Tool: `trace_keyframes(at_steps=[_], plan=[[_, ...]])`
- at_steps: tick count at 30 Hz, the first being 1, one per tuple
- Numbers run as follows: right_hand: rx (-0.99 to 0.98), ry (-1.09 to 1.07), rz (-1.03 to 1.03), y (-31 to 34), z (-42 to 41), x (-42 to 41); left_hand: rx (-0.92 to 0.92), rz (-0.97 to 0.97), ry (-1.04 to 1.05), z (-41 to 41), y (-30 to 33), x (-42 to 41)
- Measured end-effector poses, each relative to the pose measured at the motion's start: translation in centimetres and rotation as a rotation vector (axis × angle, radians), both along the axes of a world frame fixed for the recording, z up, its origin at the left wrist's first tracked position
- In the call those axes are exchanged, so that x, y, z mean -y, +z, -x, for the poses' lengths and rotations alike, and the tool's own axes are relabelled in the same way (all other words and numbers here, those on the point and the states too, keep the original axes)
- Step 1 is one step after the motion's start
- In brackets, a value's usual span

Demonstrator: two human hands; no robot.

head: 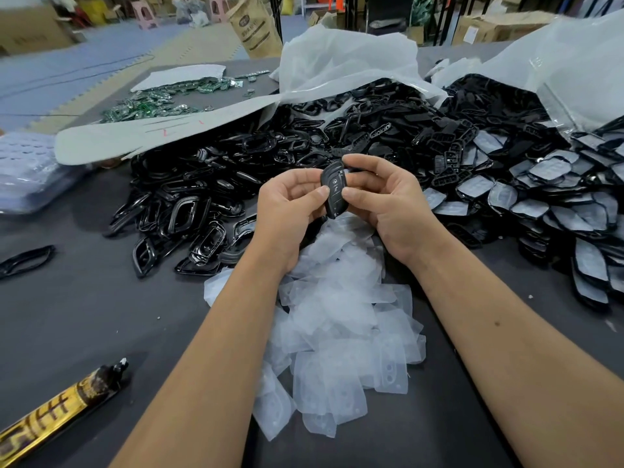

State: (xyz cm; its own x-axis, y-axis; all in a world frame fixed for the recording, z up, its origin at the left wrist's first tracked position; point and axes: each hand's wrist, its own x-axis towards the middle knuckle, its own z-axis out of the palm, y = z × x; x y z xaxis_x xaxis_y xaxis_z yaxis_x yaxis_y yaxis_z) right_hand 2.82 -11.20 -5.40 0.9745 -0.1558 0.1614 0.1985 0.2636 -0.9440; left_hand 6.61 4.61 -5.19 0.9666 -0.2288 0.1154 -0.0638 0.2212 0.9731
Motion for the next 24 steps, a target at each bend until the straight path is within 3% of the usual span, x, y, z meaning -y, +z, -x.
trace_keyframes(at_steps=[8, 19, 24], plan=[[-0.014, -0.072, -0.022, -0.29, -0.14, -0.01, 0.045, -0.040, 0.003, 0.03, -0.18, 0.09], [0.008, 0.055, -0.189, 0.24, 0.08, 0.49, 0.011, -0.042, -0.114, 0.04, -0.22, -0.31], [0.004, -0.005, -0.090, 0.04, 0.09, -0.17, -0.024, -0.015, -0.089, 0.18, -0.03, -0.49]])
